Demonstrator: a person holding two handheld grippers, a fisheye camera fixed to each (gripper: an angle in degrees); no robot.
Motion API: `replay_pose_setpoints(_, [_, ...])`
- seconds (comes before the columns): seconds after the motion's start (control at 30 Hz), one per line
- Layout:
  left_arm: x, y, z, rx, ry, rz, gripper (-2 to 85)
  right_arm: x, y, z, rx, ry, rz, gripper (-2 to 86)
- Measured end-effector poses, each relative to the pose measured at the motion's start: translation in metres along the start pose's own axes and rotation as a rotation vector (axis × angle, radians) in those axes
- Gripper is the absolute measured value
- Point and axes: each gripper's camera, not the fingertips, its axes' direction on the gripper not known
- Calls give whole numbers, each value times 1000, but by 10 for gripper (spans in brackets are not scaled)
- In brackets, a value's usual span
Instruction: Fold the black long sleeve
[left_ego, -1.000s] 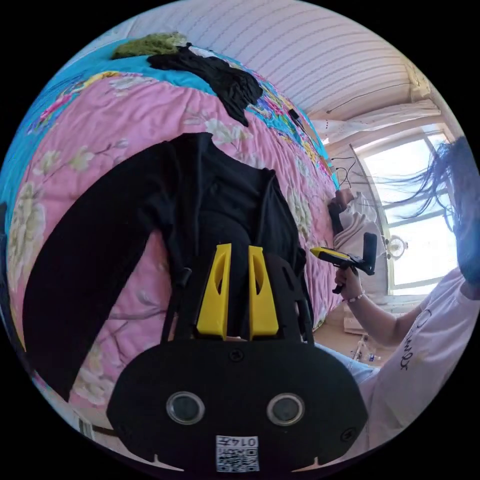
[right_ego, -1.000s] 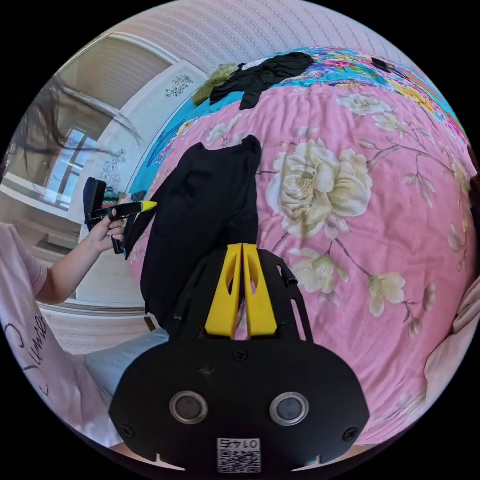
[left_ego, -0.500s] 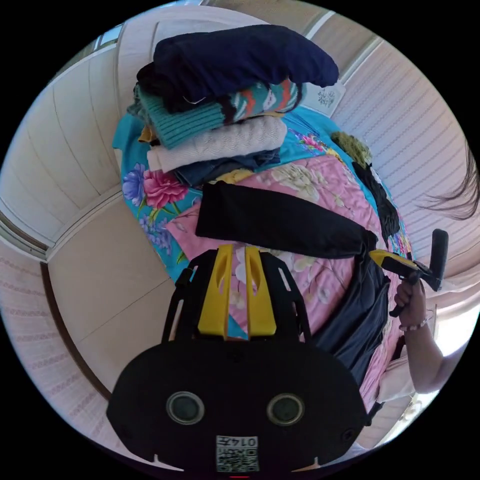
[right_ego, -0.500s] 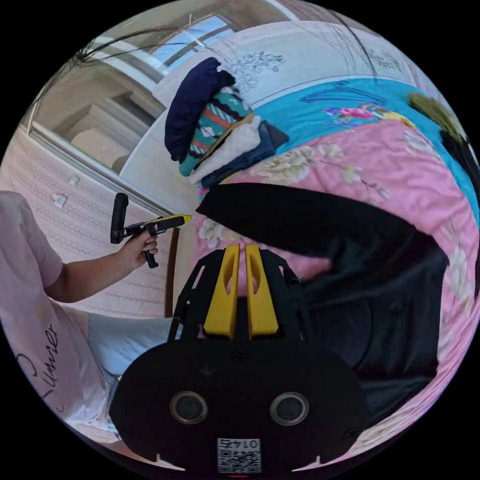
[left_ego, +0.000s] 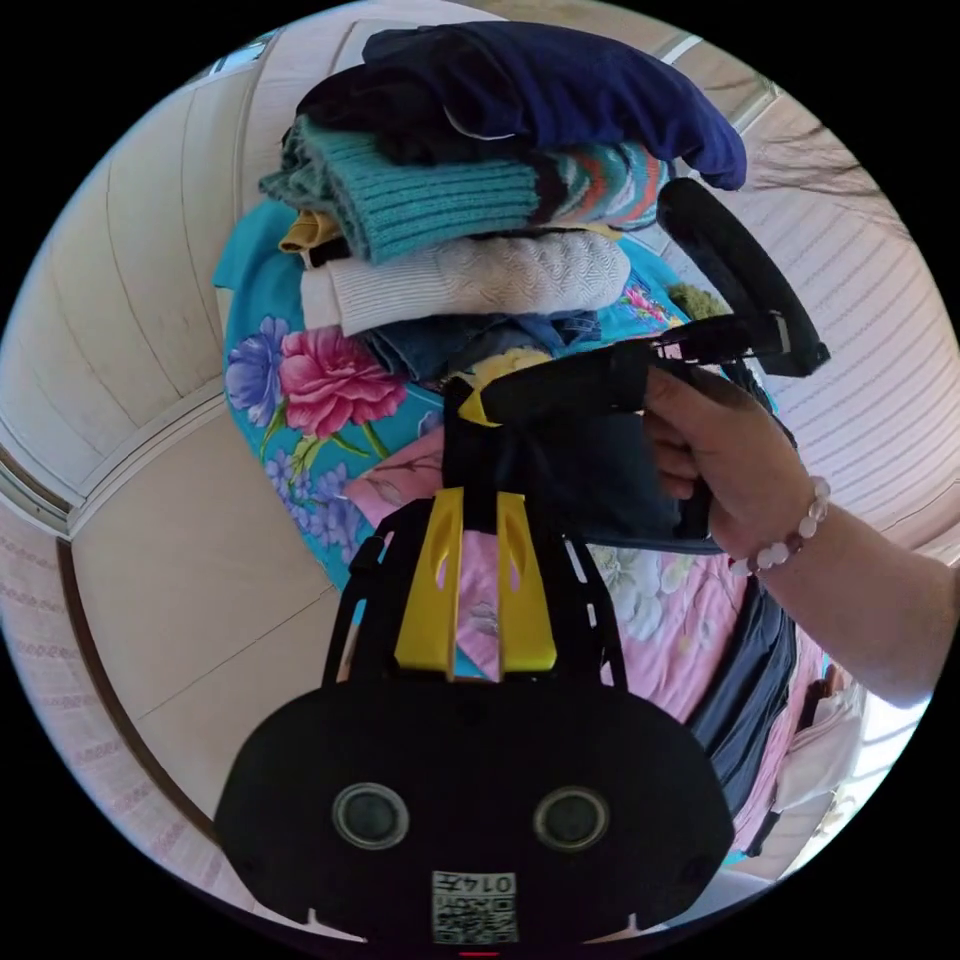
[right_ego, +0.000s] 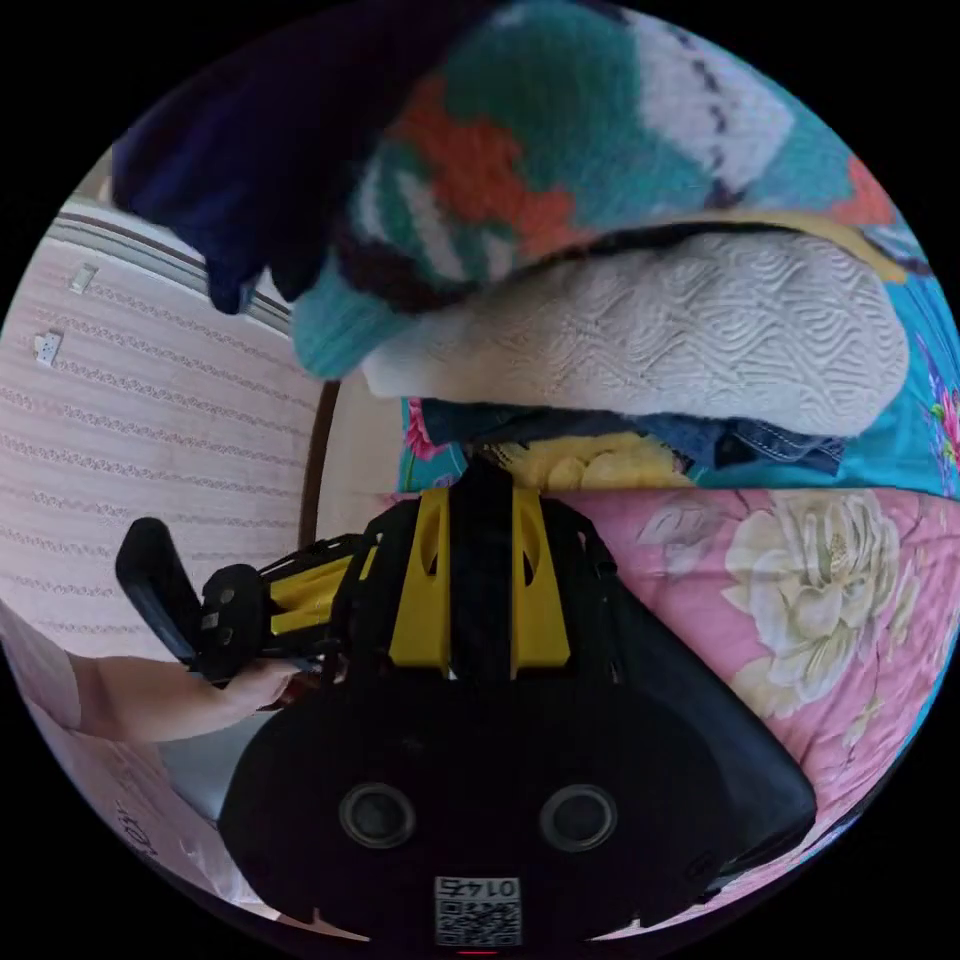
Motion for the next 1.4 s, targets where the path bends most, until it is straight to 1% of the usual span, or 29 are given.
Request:
replay_pose_setpoints(0.03, [1, 1, -3, -6, 9, -1, 35, 3, 5, -4, 35, 22, -5, 46])
replay_pose_setpoints(0.07, [3, 1, -11, -22, 21, -8, 13, 11, 11, -11, 46, -22, 7, 26])
replay_pose_setpoints(0.1, [8, 2, -22, -27, 29, 3, 0, 16, 15, -15, 57, -54, 13, 22])
replay_pose_setpoints(0.17, [22, 7, -47, 12, 76, 54, -6, 38, 49, -46, 178, -168, 49, 12])
replay_pose_setpoints(0.23, [48, 13, -72, 47, 125, 168, -8, 61, 88, -74, 286, -269, 97, 8])
replay_pose_setpoints(0.27, [74, 20, -87, 52, 150, 286, -9, 77, 121, -95, 362, -346, 117, 7])
replay_pose_setpoints(0.3, [104, 28, -100, 55, 193, 408, -9, 85, 140, -106, 398, -371, 129, 6])
replay_pose_setpoints(0.33, [119, 33, -106, 55, 226, 463, -10, 101, 181, -126, 456, -396, 160, 6])
replay_pose_setpoints(0.37, [149, 43, -117, 50, 306, 557, -10, 117, 228, -145, 500, -402, 202, 5])
replay_pose_setpoints(0.4, [182, 55, -126, 40, 402, 632, -10, 125, 254, -153, 520, -403, 230, 5])
replay_pose_setpoints(0.43, [198, 62, -130, 33, 454, 666, -10, 139, 307, -170, 559, -411, 290, 5])
replay_pose_setpoints(0.47, [233, 77, -138, 18, 557, 727, -10, 152, 362, -185, 592, -426, 354, 4])
replay_pose_setpoints(0.5, [268, 94, -144, 0, 649, 784, -10, 157, 390, -192, 611, -436, 382, 4])
replay_pose_setpoints(0.53, [287, 104, -147, -11, 696, 813, -10, 163, 445, -208, 653, -447, 437, 4])
replay_pose_setpoints(0.57, [322, 125, -153, -34, 782, 863, -10, 164, 498, -224, 692, -442, 487, 4])
replay_pose_setpoints(0.6, [355, 147, -161, -52, 867, 907, -10, 163, 523, -232, 709, -435, 509, 4])
replay_pose_setpoints(0.63, [370, 158, -165, -59, 913, 924, -10, 158, 570, -247, 738, -416, 549, 4])
replay_pose_setpoints(0.67, [397, 178, -173, -79, 1000, 951, -10, 150, 613, -260, 762, -394, 584, 4])
replay_pose_setpoints(0.7, [421, 199, -179, -107, 1078, 977, -10, 146, 633, -265, 772, -384, 601, 4])
replay_pose_setpoints(0.77, [450, 229, -183, -166, 1170, 1019, -10, 126, 705, -278, 806, -357, 663, 4])
replay_pose_setpoints(0.8, [467, 251, -182, -216, 1208, 1054, -10, 122, 720, -278, 808, -352, 680, 5])
replay_pose_setpoints(0.83, [474, 262, -180, -245, 1220, 1072, -10, 113, 749, -276, 801, -348, 710, 5])
replay_pose_setpoints(0.97, [502, 340, -138, -527, 1216, 1156, -9, 91, 829, -237, 786, -384, 842, 7])
replay_pose_setpoints(1.03, [504, 375, -112, -618, 1153, 1186, -9, 90, 853, -205, 761, -414, 891, 8])
replay_pose_setpoints(1.1, [504, 421, -76, -705, 1045, 1239, -7, 92, 869, -169, 715, -442, 936, 10])
replay_pose_setpoints(1.2, [502, 474, -35, -827, 945, 1301, 4, 96, 887, -115, 635, -441, 1012, 17])
replay_pose_setpoints(1.3, [497, 511, -8, -946, 933, 1307, 36, 91, 903, -78, 542, -463, 1082, 32])
replay_pose_setpoints(1.37, [498, 510, 2, -1007, 946, 1284, 44, 84, 915, -60, 430, -479, 1112, 52])
replay_pose_setpoints(1.4, [499, 494, 8, -987, 951, 1260, 45, 83, 917, -58, 400, -481, 1112, 55])
